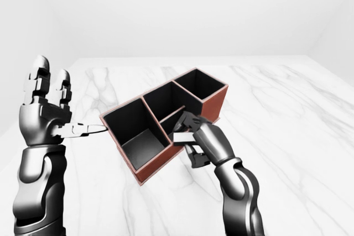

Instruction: Pick up the book and place it in the left compartment of the caddy.

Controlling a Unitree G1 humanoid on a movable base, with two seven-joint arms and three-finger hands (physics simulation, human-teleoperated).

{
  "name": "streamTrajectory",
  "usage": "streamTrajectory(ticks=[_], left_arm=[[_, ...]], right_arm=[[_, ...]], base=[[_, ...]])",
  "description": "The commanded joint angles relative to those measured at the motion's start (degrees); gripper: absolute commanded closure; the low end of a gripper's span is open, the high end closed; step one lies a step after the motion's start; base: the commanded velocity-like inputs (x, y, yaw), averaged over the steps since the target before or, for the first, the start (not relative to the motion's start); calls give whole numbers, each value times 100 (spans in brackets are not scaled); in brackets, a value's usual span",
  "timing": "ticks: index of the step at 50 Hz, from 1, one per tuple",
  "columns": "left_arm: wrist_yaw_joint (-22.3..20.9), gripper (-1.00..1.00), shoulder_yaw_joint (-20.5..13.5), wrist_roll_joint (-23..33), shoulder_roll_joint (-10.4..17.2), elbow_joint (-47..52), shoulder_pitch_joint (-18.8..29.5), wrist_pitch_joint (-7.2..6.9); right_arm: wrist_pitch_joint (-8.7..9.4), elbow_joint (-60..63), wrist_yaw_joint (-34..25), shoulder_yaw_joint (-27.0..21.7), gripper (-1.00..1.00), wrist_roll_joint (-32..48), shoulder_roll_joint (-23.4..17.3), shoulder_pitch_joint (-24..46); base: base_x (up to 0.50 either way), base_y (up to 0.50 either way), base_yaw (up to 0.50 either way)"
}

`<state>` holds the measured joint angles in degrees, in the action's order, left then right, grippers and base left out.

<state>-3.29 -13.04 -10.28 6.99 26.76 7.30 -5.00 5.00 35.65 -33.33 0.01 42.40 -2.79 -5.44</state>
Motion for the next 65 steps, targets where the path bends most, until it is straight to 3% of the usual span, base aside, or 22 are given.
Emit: streamTrajectory(ticks=[1, 50, 58, 65], left_arm=[[49, -100, -75, -59, 67, -89, 86, 0], [172, -100, -295, -262, 279, -505, 260, 0], [219, -100, -395, -347, 375, -613, 374, 0], [316, -100, -513, -489, 522, -695, 535, 0]], right_arm=[[0, 425, -118, 244, 100, -134, 27, 774], [0, 727, -427, 1360, 100, 727, 537, 1155], [0, 761, -590, 1493, 100, 764, 817, 1498], [0, 440, -191, 1237, 100, 434, 866, 2075]], base=[[0, 0, 0], [0, 0, 0], [0, 0, 0], [0, 0, 0]])
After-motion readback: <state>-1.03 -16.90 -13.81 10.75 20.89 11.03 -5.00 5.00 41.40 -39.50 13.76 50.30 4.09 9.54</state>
